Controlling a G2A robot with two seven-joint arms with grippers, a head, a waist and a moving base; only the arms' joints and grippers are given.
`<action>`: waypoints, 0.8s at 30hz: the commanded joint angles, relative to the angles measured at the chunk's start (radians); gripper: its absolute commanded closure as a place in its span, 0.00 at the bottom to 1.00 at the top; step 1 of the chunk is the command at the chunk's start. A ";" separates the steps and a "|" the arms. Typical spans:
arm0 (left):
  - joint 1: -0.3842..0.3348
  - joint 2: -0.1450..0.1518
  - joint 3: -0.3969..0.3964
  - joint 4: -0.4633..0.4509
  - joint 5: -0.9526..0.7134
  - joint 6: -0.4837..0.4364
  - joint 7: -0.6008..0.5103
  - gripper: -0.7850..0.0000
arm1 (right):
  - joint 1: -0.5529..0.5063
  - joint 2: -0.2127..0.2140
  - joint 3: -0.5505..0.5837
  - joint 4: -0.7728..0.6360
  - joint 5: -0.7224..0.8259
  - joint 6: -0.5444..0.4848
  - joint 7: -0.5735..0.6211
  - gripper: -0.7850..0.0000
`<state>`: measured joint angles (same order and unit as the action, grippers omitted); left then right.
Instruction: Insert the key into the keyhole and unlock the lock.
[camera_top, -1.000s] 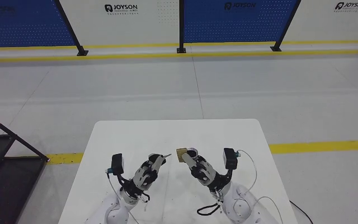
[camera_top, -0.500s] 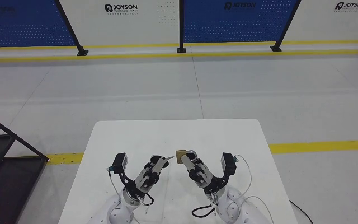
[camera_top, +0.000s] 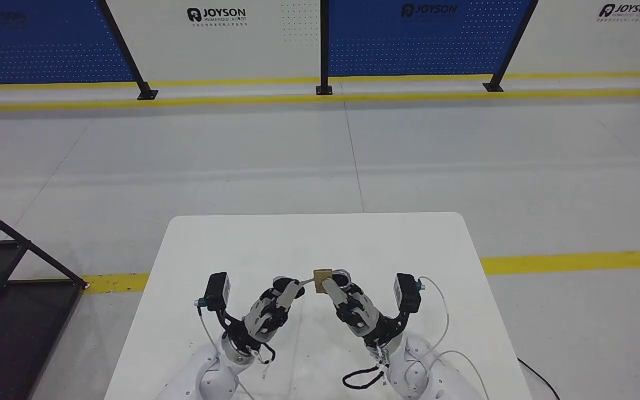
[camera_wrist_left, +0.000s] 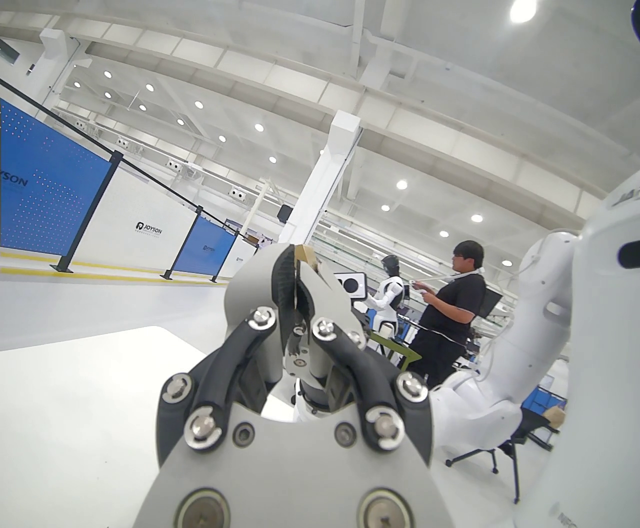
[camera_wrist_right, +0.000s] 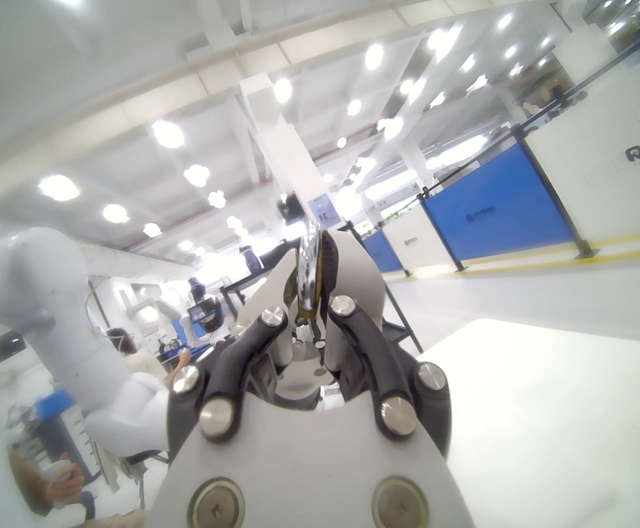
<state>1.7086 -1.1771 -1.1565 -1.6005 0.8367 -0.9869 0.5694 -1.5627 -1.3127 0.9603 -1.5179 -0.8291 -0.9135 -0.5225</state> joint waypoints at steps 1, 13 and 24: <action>0.001 -0.001 -0.003 0.001 0.006 -0.008 0.005 1.00 | 0.000 0.000 0.000 0.000 0.000 0.000 0.000 1.00; 0.004 0.026 -0.014 -0.011 -0.049 -0.025 -0.087 1.00 | 0.000 0.000 0.000 0.000 0.000 0.000 0.000 1.00; -0.011 0.056 0.002 -0.025 -0.136 -0.025 -0.140 1.00 | 0.000 0.000 0.000 0.000 0.000 0.000 0.000 1.00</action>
<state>1.7000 -1.1233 -1.1565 -1.6258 0.7047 -1.0123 0.4329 -1.5627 -1.3127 0.9603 -1.5179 -0.8291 -0.9135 -0.5225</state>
